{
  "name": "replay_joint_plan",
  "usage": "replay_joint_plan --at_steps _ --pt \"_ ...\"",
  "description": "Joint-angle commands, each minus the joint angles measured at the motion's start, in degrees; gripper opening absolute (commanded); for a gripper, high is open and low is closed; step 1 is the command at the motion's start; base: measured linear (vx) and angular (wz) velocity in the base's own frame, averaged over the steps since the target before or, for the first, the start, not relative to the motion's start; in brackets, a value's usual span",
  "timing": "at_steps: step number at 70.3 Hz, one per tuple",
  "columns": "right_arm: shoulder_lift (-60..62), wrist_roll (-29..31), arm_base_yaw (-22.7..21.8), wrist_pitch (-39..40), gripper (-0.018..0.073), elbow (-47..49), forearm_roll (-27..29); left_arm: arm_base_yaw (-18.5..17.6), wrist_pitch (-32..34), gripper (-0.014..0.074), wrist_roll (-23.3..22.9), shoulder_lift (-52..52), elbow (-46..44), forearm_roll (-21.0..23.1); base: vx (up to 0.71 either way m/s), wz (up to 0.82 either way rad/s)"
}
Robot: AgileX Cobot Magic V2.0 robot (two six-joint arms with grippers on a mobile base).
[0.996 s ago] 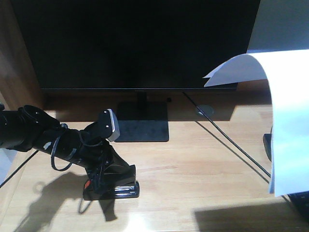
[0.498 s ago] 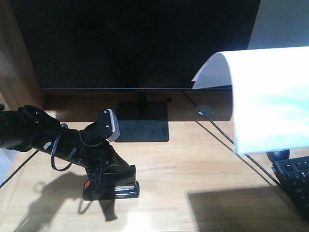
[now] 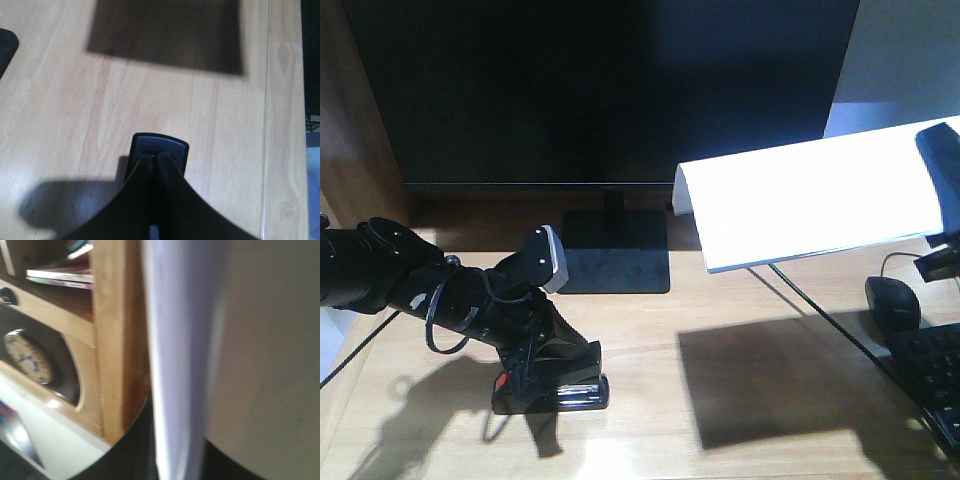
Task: Grab stapler and paper to desk for stapling
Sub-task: 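Bring the white paper down beside the stapler with the right gripper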
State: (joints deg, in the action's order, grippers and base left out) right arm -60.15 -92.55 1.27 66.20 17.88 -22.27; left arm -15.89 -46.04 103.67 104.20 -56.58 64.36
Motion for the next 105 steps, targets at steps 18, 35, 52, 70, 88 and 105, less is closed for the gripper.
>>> replay_joint_plan --at_steps 18,35,52,70,88,105 --pt "-10.38 -22.29 -20.79 10.95 -0.0003 11.42 -36.60 -0.29 -1.11 -0.0006 -0.55 -2.50 -1.39 2.65 0.00 0.00" --pt "-18.57 -24.19 -20.57 10.95 -0.0003 15.80 -51.93 -0.29 -1.16 -0.0006 -0.55 -2.50 -1.39 2.65 0.00 0.00" --pt "-23.25 -24.33 -20.50 10.95 -0.0003 15.80 -63.84 -0.29 -1.18 -0.0006 -0.55 -2.50 -1.39 2.65 0.00 0.00" --pt "-24.76 -22.52 -8.95 10.95 -0.0003 15.80 -66.03 -0.29 -1.12 -0.0006 -0.55 -2.50 -1.39 2.65 0.00 0.00" --pt "-27.04 -19.76 -0.50 10.83 -0.0003 15.80 -66.04 -0.29 -1.12 -0.0006 -0.55 -2.50 -1.39 2.65 0.00 0.00" --pt "-29.23 -19.59 -0.75 1.76 -0.0003 15.80 -73.88 -0.29 -1.19 -0.0006 -0.55 -2.50 -1.39 2.65 0.00 0.00"
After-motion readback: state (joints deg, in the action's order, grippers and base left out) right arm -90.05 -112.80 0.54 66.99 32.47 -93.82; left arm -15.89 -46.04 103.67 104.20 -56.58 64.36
